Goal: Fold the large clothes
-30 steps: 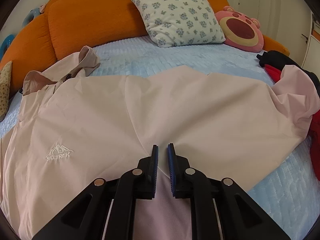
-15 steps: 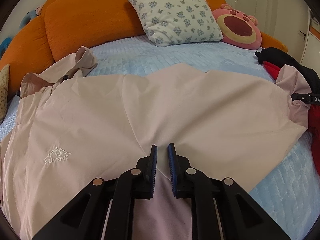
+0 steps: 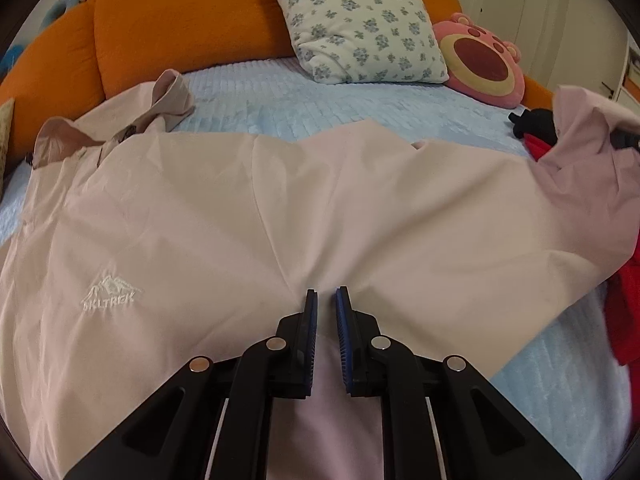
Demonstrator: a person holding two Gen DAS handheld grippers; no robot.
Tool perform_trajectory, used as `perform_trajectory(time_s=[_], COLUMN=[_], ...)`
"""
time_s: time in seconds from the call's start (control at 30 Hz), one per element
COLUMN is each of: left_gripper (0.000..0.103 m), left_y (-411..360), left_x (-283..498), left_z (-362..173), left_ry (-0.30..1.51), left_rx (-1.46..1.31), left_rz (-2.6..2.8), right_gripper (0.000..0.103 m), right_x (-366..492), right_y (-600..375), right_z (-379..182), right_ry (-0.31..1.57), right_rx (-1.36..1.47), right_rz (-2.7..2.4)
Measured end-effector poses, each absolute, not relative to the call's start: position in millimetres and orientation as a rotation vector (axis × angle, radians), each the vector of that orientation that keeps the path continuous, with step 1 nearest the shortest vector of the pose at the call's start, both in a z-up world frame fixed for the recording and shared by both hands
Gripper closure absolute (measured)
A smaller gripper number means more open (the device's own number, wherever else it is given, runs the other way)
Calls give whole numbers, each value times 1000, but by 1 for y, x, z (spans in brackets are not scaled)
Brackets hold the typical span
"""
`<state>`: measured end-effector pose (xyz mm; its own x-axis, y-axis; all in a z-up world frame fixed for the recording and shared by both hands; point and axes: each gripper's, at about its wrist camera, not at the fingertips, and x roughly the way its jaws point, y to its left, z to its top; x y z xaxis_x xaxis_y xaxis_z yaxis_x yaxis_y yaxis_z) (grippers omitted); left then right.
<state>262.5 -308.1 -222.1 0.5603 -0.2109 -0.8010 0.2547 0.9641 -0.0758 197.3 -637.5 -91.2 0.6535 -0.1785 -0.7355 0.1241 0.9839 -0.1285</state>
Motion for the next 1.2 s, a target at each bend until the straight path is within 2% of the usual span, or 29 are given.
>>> perform_trajectory(time_s=[0.23, 0.43, 0.63, 0.83, 0.93, 1.1, 1.2], left_gripper=[88, 87, 86, 84, 80, 80, 80], left_y=[-261, -162, -47, 54, 75, 87, 93], left_x=[243, 222, 204, 185, 183, 174, 170], left_z=[-201, -177, -175, -179, -180, -191, -198], left_ry=[945, 929, 954, 991, 1000, 1020, 1030], left_rx=[18, 16, 6, -41, -48, -68, -87], left_rz=[-247, -126, 51, 193, 211, 231, 229], right_gripper=[91, 92, 92, 92, 92, 92, 92], right_x=[224, 245, 258, 262, 264, 255, 245], right_y=[-496, -339, -204, -96, -69, -49, -39], right_z=[-45, -29, -39, -85, -120, -182, -197], right_ry=[798, 759, 745, 770, 816, 883, 888], right_rx=[-239, -357, -364, -377, -354, -355, -378], right_rz=[-8, 172, 346, 428, 442, 438, 422])
